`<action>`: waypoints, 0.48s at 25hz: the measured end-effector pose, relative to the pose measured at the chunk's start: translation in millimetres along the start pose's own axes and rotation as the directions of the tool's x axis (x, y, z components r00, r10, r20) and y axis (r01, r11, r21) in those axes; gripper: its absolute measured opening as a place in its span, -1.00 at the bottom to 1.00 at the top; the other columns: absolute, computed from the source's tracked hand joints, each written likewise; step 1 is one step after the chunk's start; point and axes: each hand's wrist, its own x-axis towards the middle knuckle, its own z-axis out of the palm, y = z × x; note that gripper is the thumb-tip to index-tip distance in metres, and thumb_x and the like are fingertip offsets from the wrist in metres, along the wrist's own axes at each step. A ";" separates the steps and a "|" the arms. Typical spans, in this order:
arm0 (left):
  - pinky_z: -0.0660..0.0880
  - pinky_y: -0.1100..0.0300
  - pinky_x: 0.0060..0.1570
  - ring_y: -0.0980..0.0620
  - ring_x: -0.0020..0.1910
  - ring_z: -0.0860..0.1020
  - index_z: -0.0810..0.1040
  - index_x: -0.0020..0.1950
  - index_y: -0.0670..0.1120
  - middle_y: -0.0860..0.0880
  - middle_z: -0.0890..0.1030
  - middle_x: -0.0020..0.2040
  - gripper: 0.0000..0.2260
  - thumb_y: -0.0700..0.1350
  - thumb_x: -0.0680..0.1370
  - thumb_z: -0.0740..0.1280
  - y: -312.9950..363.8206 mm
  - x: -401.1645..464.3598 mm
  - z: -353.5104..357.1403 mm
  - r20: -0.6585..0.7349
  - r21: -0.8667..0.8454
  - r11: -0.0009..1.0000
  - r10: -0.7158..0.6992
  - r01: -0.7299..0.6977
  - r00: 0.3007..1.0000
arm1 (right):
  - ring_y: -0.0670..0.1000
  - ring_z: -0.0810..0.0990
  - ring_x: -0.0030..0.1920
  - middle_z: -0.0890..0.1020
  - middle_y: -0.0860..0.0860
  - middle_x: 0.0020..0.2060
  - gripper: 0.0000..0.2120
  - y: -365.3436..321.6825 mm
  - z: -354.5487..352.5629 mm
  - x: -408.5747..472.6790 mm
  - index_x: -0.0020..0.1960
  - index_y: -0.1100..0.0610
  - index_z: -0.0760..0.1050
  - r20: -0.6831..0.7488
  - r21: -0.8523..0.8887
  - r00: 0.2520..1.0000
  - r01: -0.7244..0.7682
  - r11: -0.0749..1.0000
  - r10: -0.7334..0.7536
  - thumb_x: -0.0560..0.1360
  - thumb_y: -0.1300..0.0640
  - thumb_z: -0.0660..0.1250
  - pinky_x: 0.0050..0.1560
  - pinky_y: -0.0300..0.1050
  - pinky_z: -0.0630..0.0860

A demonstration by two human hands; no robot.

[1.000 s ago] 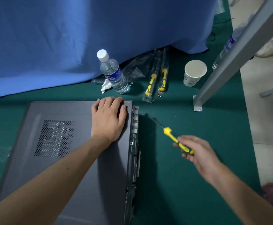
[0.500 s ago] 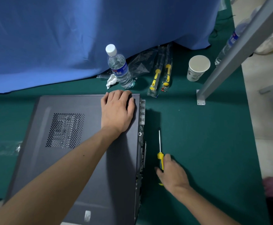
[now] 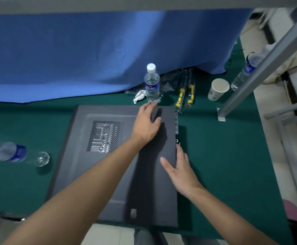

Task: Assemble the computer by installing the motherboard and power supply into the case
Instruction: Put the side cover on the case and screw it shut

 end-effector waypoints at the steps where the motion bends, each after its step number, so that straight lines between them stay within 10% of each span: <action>1: 0.09 0.23 0.45 -0.04 0.51 0.22 0.32 0.52 -0.05 -0.11 0.24 0.53 -0.47 -0.15 0.57 0.36 -8.4 -22.9 -11.5 -0.028 0.027 1.000 -0.013 0.014 1.000 | 0.04 0.17 0.53 0.10 0.02 0.55 -0.23 -1.2 6.3 -4.4 0.61 -0.06 -0.19 -0.008 -0.056 1.000 0.005 0.998 -0.005 0.60 -0.11 0.24 0.50 0.04 0.17; 7: 0.18 -0.18 0.44 -0.22 0.51 0.18 0.19 0.57 -0.03 -0.23 0.18 0.54 -0.20 0.21 0.46 0.44 -118.1 -153.1 -129.6 -0.367 0.277 0.813 -0.404 0.513 0.838 | 0.05 0.02 0.58 0.00 0.03 0.60 -0.24 -8.0 17.9 -16.0 0.58 -0.11 -0.33 -0.039 -0.022 0.998 -0.043 0.999 0.042 0.65 -0.04 0.18 0.53 0.08 0.06; 12: 0.41 0.01 0.25 -0.17 0.32 0.49 0.12 0.56 -0.05 -0.11 0.46 0.42 -0.14 0.20 0.43 0.48 -156.6 -184.4 -174.5 -0.089 -0.003 0.805 -0.591 0.593 0.802 | 0.06 0.02 0.58 0.01 0.05 0.60 -0.18 -13.2 39.5 -46.5 0.57 -0.08 -0.36 -0.075 -0.028 0.994 -0.087 0.996 0.085 0.63 -0.04 0.22 0.54 0.13 0.07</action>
